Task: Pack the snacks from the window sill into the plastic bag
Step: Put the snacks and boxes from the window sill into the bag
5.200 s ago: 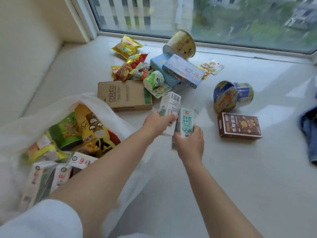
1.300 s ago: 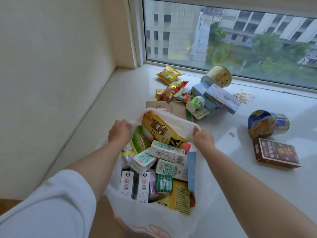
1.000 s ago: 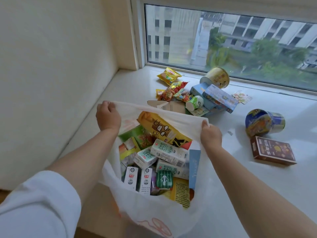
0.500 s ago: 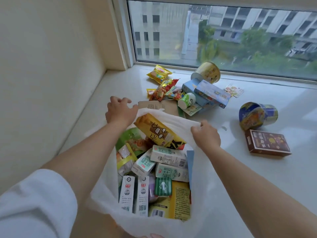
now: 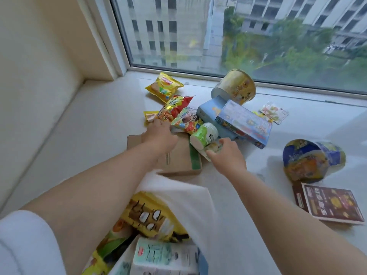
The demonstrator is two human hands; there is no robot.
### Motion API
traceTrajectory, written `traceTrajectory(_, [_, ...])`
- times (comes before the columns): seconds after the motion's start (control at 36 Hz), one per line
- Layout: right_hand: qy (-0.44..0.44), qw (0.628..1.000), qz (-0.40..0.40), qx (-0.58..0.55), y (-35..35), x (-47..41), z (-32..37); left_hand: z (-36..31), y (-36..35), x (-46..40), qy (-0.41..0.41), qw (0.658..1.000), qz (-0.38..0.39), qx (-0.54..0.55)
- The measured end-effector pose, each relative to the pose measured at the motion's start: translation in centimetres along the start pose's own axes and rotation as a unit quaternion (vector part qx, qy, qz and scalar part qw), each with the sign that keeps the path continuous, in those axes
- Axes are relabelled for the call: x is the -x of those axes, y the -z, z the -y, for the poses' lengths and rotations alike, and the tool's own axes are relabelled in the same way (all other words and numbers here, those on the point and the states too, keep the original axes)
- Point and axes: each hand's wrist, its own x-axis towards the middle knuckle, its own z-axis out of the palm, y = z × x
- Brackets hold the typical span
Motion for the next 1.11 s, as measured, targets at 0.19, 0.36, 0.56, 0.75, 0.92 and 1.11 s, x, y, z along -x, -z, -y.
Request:
traceTrajectory(0.19, [-0.255,0.955,-0.006,-0.151,-1.8,-6.5,2.9,-1.5,-2.7,-6.9,-0.043,0.998,-0.035,0.014])
traceTrajectory(0.36, [-0.300,0.942,0.038,-0.149,-5.0,-9.7,4.1,-3.1,-3.7,-11.4,-0.181,0.983,-0.017,0.008])
traceTrajectory(0.56, [-0.319,0.927,-0.024,-0.195,-5.5,-9.8,3.5,-2.4,-5.8,-13.1,-0.137,0.986,0.088,-0.039])
traceTrajectory(0.75, [-0.306,0.918,-0.015,-0.253,-6.1,-7.5,1.8,-1.8,-5.4,-11.4,-0.098,0.984,0.141,-0.054])
traceTrajectory(0.92, [-0.281,0.913,0.063,-0.290,-5.9,-5.6,-0.2,-2.3,-7.2,-8.3,-0.076,0.980,0.173,-0.056])
traceTrajectory(1.11, [-0.148,0.988,0.033,0.005,-4.3,-3.8,-3.7,-2.2,-8.7,-7.1,-0.072,0.982,0.172,0.012])
